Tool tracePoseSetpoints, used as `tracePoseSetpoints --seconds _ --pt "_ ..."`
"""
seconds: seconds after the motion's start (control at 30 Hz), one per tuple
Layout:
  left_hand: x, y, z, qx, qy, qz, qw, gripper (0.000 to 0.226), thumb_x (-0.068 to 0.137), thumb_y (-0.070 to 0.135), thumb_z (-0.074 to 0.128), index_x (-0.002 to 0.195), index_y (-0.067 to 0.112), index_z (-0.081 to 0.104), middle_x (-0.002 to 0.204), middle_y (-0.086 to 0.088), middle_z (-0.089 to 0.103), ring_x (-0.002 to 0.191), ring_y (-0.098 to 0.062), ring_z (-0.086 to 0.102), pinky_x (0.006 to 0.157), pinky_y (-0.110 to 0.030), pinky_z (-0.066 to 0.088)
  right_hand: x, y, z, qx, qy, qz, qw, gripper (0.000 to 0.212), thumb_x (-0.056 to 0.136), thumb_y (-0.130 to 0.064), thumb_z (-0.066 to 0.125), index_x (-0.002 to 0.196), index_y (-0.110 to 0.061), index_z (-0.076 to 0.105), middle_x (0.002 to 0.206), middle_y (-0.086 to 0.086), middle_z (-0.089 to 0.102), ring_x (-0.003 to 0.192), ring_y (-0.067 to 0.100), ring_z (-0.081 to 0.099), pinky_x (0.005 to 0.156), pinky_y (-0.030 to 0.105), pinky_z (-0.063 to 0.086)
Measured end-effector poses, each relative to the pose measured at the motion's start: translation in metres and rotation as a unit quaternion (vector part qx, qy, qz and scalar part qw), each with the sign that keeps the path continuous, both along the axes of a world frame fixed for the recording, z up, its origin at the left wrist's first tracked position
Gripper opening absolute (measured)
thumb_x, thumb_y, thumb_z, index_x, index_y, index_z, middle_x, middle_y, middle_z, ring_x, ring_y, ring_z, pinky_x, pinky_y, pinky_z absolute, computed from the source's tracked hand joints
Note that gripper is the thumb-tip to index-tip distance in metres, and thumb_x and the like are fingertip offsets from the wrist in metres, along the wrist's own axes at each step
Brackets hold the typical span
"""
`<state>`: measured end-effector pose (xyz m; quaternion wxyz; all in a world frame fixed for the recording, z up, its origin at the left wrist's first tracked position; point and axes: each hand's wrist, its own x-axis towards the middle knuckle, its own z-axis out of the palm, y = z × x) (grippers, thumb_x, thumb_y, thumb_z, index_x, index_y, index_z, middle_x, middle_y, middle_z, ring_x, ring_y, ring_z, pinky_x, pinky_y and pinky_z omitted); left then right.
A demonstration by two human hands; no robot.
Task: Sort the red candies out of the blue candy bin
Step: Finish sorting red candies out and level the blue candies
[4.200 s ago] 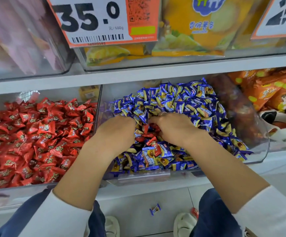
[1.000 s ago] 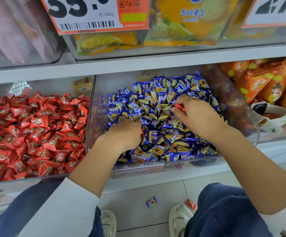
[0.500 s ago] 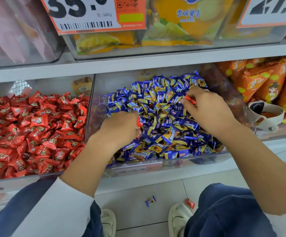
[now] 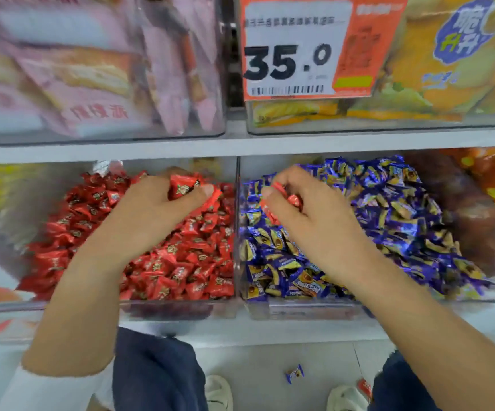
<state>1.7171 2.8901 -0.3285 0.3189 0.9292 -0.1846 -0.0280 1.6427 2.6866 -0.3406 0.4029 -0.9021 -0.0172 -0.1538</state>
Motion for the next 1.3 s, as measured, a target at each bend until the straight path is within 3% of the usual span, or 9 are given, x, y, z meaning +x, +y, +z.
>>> tracePoseSetpoints --seconds 0.2,0.37,0.53,0.67,0.77,0.97,1.1,1.17,1.3 --pt "0.018 0.040 -0.020 -0.057 0.057 0.061 0.995 0.011 0.089 0.042 0.058 0.093 0.034 0.063 0.092 0.018 0.064 0.089 -0.002 0.059 0.072 -0.017 0.040 0.029 0.080 0.003 -0.019 -0.023 0.095 0.995 0.018 0.097 -0.037 0.045 0.094 -0.021 0.054 0.064 -0.009 0.051 0.064 0.012 0.047 0.062 0.030 0.030" --pt "0.031 0.054 -0.022 -0.156 0.072 0.119 0.978 0.032 0.095 0.031 0.053 0.124 0.019 0.060 0.115 0.009 0.056 0.112 -0.006 0.049 0.089 -0.016 0.032 0.049 0.072 -0.005 -0.086 0.045 0.136 0.986 0.039 0.099 -0.042 0.032 0.129 -0.027 0.051 0.119 0.002 0.062 0.112 0.018 0.051 0.080 0.019 0.029" --pt "0.026 0.039 -0.022 -0.118 0.030 0.087 0.989 0.030 0.096 0.026 0.051 0.123 0.020 0.061 0.109 0.010 0.059 0.109 -0.007 0.051 0.081 -0.012 0.033 0.041 0.026 -0.015 -0.104 0.049 0.103 0.988 0.033 0.098 -0.037 0.041 0.124 -0.025 0.057 0.120 -0.009 0.060 0.093 -0.004 0.055 0.081 0.012 0.036" --pt "0.004 -0.016 -0.017 -0.066 -0.071 0.012 0.995 0.030 0.094 0.026 0.053 0.122 0.021 0.062 0.116 -0.002 0.066 0.098 -0.020 0.059 0.080 -0.018 0.035 0.016 -0.016 -0.023 -0.143 0.056 0.053 0.987 0.028 0.097 -0.033 0.045 0.119 -0.025 0.061 0.118 -0.005 0.059 0.101 0.018 0.060 0.090 0.034 0.046" --pt "-0.011 -0.054 -0.013 -0.071 -0.114 -0.074 0.988 0.030 0.094 0.029 0.052 0.122 0.025 0.062 0.115 0.003 0.065 0.087 -0.013 0.057 0.082 -0.020 0.036 -0.008 -0.054 -0.021 -0.174 0.087 -0.003 0.981 0.026 0.096 -0.033 0.047 0.116 -0.027 0.063 0.111 -0.007 0.065 0.095 0.016 0.064 0.085 0.031 0.048" --pt "-0.027 -0.119 -0.042 0.068 -0.033 -0.252 0.965 0.041 0.093 0.041 0.050 0.133 0.030 0.051 0.138 0.007 0.050 0.112 -0.014 0.055 0.096 -0.025 0.037 -0.077 -0.145 -0.029 -0.182 0.115 -0.168 0.962 0.018 0.091 -0.023 0.057 0.105 -0.024 0.069 0.094 -0.002 0.071 0.084 0.017 0.065 0.069 0.028 0.046" --pt "-0.047 -0.158 -0.057 0.103 0.019 -0.349 0.931 0.060 0.089 0.051 0.053 0.144 0.036 0.033 0.153 0.005 0.026 0.137 -0.014 0.028 0.112 -0.028 0.024 -0.108 -0.163 -0.042 -0.188 0.115 -0.160 0.962 0.014 0.088 -0.023 0.063 0.100 -0.026 0.070 0.085 -0.007 0.070 0.073 0.012 0.063 0.063 0.023 0.045" --pt "-0.051 -0.177 -0.062 0.104 0.013 -0.348 0.932 0.061 0.090 0.053 0.049 0.145 0.038 0.028 0.156 0.004 0.019 0.141 -0.016 0.021 0.114 -0.035 0.023 -0.112 -0.164 -0.049 -0.184 0.110 -0.132 0.968 0.014 0.087 -0.022 0.064 0.099 -0.022 0.071 0.087 -0.008 0.068 0.075 0.010 0.063 0.064 0.023 0.045" --pt "-0.012 -0.198 -0.083 0.139 -0.015 -0.161 0.977 0.041 0.100 0.023 0.037 0.139 0.010 0.040 0.141 -0.012 0.041 0.121 -0.028 0.046 0.099 -0.038 0.041 -0.106 -0.163 -0.060 -0.217 0.079 -0.110 0.967 0.011 0.088 -0.026 0.063 0.097 -0.024 0.069 0.089 -0.003 0.067 0.080 0.018 0.063 0.065 0.039 0.052"
